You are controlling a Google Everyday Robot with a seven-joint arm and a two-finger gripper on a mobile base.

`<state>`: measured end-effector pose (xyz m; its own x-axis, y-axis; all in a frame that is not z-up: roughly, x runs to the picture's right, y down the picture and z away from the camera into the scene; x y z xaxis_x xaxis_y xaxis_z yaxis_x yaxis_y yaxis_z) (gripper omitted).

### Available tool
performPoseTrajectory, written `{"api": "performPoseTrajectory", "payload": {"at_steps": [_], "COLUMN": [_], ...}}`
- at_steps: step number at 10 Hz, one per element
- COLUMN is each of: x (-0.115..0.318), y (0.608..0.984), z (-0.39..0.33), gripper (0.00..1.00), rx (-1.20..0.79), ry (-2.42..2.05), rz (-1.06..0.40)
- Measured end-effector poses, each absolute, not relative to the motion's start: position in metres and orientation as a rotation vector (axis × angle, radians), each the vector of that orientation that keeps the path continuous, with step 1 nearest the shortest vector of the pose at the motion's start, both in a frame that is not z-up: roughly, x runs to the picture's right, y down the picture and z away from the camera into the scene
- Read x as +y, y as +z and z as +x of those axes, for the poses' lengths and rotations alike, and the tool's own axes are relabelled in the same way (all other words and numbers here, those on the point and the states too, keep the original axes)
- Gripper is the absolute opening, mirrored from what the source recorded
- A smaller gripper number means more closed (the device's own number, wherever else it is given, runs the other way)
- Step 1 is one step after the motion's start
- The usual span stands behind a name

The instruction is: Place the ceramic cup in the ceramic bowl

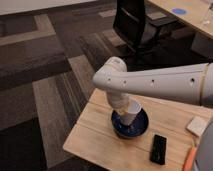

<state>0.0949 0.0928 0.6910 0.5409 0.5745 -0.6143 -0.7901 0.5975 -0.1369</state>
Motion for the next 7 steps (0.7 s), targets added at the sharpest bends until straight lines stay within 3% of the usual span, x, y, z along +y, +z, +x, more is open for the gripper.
{"api": "performPoseTrajectory", "payload": {"at_steps": [4, 5, 7], "x": [0.096, 0.097, 0.101], "y": [0.701, 0.702, 0.703], "z": [0.116, 0.115, 0.108], "gripper": [0.03, 0.11, 0.47], "rx": [0.621, 0.625, 0.634], "ry": [0.853, 0.850, 0.840], "rz": [-0.400, -0.401, -0.408]}}
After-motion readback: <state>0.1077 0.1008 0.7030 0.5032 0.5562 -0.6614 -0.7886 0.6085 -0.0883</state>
